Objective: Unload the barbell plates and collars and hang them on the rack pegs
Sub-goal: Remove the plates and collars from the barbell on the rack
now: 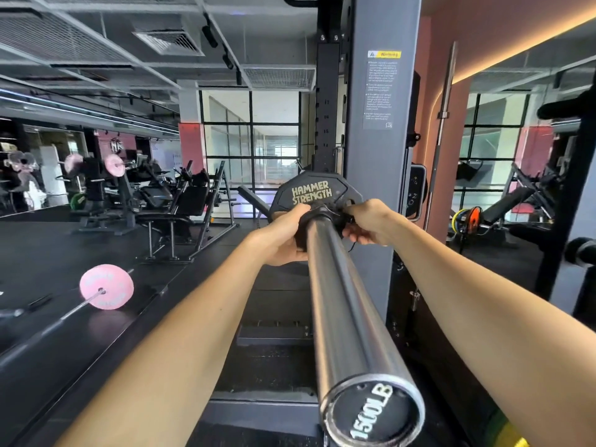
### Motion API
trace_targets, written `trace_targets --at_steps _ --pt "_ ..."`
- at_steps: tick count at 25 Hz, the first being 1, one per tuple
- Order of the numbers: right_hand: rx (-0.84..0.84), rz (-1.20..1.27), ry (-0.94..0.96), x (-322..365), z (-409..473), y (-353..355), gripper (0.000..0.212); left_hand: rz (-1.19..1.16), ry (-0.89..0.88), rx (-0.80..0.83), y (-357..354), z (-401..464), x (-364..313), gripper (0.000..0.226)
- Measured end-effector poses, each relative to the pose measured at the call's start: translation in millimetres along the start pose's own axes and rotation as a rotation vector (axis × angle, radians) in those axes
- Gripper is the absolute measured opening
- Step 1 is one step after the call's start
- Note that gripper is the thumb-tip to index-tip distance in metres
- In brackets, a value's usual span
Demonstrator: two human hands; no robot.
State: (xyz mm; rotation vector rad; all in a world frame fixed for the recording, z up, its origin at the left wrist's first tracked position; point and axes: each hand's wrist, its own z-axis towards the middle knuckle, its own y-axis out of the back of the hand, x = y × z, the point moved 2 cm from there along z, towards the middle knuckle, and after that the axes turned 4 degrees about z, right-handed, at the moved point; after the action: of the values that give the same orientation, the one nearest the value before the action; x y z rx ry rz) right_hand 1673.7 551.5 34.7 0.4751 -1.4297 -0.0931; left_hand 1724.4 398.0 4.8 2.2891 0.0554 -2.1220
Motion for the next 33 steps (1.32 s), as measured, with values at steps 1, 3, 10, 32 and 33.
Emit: trace_targets --at_steps 1,3,10,32,33 --pt "0.028 0.045 -0.031 -5.2 -0.5 -1.1 0.032 0.008 -0.003 0.001 0.1 -1.7 1.5 0.038" --pt "0.065 0.111 -0.079 -13.2 -0.7 -2.8 0.03 0.018 -0.003 -0.006 -2.8 -7.5 2.2 0.035" --pt "0.082 0.189 -0.114 -14.2 -50.1 -0.3 0.027 0.005 0.025 -0.004 -18.0 -59.1 9.5 0.039" --pt "0.082 0.241 -0.152 -3.2 -333.3 23.9 0.032 0.057 -0.025 0.23 -95.7 -320.1 25.9 0.043" --pt "0.086 0.243 -0.144 -3.1 -340.8 25.3 0.031 0.068 -0.028 0.236 -98.3 -328.2 26.1 0.045"
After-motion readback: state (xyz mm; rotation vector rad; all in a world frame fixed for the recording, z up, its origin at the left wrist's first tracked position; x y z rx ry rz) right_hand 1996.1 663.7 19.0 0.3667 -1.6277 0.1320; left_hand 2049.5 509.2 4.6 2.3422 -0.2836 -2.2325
